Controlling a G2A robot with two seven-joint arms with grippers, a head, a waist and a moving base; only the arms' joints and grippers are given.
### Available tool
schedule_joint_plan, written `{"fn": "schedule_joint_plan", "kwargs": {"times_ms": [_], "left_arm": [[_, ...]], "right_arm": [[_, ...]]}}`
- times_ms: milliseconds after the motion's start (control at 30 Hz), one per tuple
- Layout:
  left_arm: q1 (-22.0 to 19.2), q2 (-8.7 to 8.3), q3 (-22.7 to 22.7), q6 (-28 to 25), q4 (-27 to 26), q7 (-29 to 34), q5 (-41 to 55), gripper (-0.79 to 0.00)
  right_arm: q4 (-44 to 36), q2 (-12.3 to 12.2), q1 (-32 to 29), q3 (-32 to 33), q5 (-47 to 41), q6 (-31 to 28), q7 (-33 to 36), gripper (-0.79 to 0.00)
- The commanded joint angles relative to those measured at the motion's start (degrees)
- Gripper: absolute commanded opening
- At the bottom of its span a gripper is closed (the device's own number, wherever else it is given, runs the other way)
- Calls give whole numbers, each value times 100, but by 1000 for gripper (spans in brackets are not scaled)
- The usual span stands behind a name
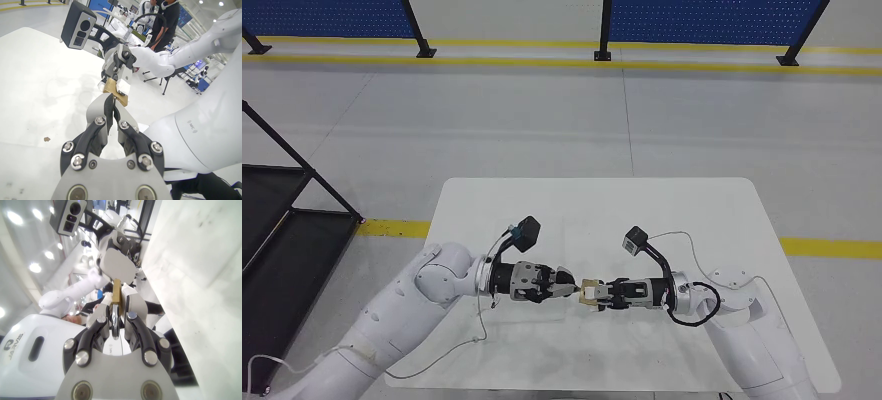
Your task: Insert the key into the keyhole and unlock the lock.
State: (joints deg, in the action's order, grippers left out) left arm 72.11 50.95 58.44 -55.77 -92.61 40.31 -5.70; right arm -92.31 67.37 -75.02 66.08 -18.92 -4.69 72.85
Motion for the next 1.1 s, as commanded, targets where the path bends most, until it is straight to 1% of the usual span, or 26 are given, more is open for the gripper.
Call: {"fn": "schedule_joint_plan", "kwargs": {"times_ms": [0,267,600,1067], "left_arm": [[65,1,70,-17,-73,-180,-316,-785],[280,21,209,-93,-289,-747,-1204,-785],[534,51,430,-92,-486,-1544,-2050,-785],[810,59,616,29,-838,-2062,-2990,-785]], "right_arm": [[0,0,0,0,0,0,0,-785],[0,0,0,0,0,0,0,-785],[0,0,0,0,0,0,0,-785],[0,0,0,0,0,0,0,-785]]}}
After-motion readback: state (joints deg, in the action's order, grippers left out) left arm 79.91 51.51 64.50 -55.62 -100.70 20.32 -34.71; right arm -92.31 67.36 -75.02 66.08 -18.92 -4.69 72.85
